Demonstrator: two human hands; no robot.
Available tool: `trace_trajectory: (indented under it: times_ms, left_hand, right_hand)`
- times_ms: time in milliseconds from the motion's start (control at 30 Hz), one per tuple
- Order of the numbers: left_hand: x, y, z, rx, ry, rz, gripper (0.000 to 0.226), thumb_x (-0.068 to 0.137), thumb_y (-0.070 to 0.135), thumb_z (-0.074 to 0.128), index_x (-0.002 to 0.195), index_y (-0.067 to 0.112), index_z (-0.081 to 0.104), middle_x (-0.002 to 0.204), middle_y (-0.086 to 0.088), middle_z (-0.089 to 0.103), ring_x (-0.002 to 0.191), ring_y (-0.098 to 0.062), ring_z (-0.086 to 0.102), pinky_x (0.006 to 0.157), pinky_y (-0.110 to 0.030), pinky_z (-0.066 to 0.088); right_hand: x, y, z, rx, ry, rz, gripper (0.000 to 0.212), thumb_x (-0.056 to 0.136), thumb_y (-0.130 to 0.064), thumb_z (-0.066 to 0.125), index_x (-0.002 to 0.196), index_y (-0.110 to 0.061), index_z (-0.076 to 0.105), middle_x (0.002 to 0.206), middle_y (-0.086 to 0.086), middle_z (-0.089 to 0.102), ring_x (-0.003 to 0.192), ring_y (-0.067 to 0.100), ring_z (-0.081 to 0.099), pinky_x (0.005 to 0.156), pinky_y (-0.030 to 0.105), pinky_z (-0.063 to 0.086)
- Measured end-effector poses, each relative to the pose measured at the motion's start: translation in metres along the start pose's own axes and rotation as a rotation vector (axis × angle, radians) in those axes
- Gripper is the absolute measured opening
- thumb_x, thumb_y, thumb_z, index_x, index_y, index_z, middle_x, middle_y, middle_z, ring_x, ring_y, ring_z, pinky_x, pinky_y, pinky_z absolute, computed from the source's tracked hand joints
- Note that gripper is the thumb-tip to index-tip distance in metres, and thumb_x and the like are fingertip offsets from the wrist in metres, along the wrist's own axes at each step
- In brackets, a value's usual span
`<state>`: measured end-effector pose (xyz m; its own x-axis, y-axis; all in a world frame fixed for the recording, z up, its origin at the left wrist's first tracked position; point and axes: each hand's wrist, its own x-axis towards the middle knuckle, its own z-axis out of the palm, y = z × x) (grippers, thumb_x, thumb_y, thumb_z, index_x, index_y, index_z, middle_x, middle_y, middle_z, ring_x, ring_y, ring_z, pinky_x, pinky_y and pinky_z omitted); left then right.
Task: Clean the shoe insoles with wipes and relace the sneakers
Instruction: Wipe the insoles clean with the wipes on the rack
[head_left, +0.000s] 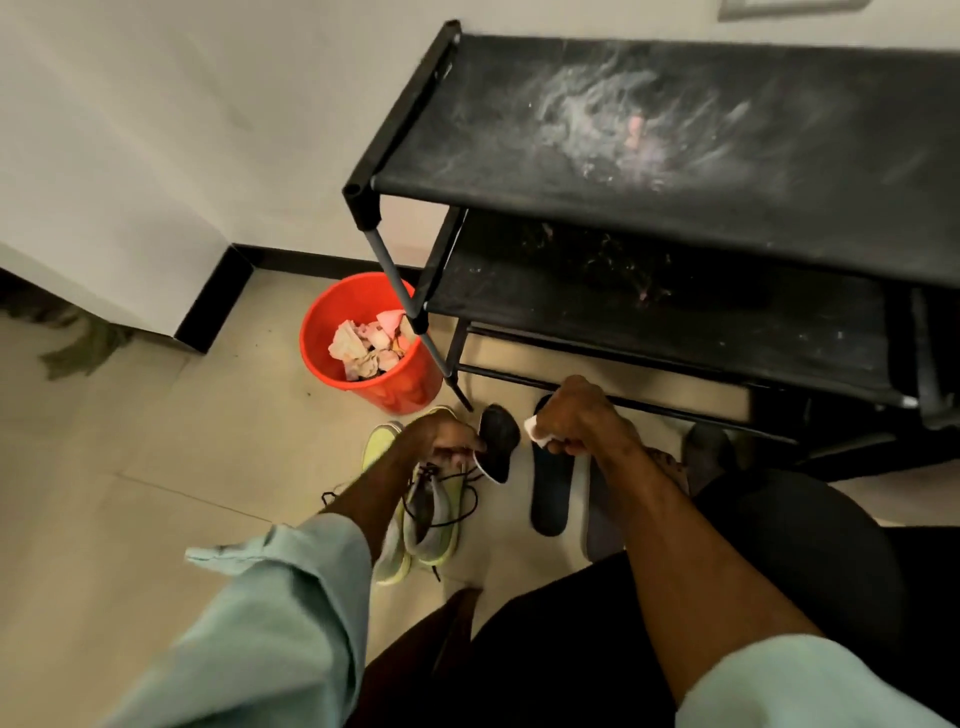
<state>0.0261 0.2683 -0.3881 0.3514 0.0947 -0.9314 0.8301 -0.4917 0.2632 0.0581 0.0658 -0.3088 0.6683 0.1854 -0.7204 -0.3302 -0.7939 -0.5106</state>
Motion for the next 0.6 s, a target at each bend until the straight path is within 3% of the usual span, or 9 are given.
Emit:
trace_trajectory:
  times_ms: [133, 233, 333, 467, 600]
  left_hand:
    - [-0.068, 0.042, -0.037, 0.227, -0.096, 0.007, 0.013, 0.102, 0.015, 0.055, 0.090, 0.011, 0.059, 0.063, 0.001, 0.050, 0.037, -0.002, 0.040, 0.037, -0.011, 0.034]
    - [-0.131, 0.074, -0.055, 0.360, -0.097, 0.049, 0.011, 0.097, 0.017, 0.062, 0.088, 0.011, 0.064, 0.059, 0.004, 0.054, 0.044, -0.003, 0.042, 0.041, -0.013, 0.037]
    - [-0.207, 0.103, -0.062, 0.482, -0.083, 0.117, 0.020, 0.095, 0.020, 0.064, 0.076, 0.014, 0.063, 0.058, 0.005, 0.053, 0.046, -0.004, 0.043, 0.045, -0.014, 0.038]
    - [-0.310, 0.129, -0.062, 0.557, 0.061, 0.209, 0.021, 0.091, 0.018, 0.065, 0.072, 0.010, 0.062, 0.056, 0.002, 0.049, 0.043, -0.006, 0.036, 0.039, -0.016, 0.028]
    - [-0.412, 0.138, -0.059, 0.569, 0.314, 0.411, 0.018, 0.085, 0.017, 0.070, 0.070, 0.009, 0.064, 0.052, 0.001, 0.049, 0.044, -0.010, 0.038, 0.043, -0.020, 0.029]
  right_hand:
    - [-0.039, -0.012, -0.016, -0.024, 0.051, -0.018, 0.027, 0.079, -0.017, 0.082, 0.099, -0.007, 0.067, 0.086, 0.012, 0.073, 0.075, 0.023, 0.075, 0.071, 0.039, 0.064]
    - [-0.073, -0.014, -0.014, 0.009, 0.114, -0.078, 0.023, 0.081, -0.018, 0.082, 0.097, -0.006, 0.070, 0.083, 0.010, 0.074, 0.071, 0.020, 0.074, 0.061, 0.030, 0.062]
    - [-0.100, -0.013, -0.016, 0.120, 0.132, -0.116, 0.021, 0.082, -0.017, 0.082, 0.098, -0.007, 0.072, 0.084, 0.009, 0.074, 0.071, 0.018, 0.074, 0.063, 0.030, 0.062]
    - [-0.162, -0.025, -0.028, 0.433, 0.052, -0.186, 0.021, 0.086, -0.010, 0.078, 0.104, -0.001, 0.069, 0.079, 0.012, 0.072, 0.045, 0.007, 0.063, 0.043, 0.018, 0.048]
    - [-0.221, -0.043, -0.046, 0.603, 0.028, -0.325, 0.027, 0.085, -0.010, 0.080, 0.109, -0.002, 0.072, 0.080, 0.012, 0.074, 0.047, 0.004, 0.062, 0.046, 0.016, 0.047]
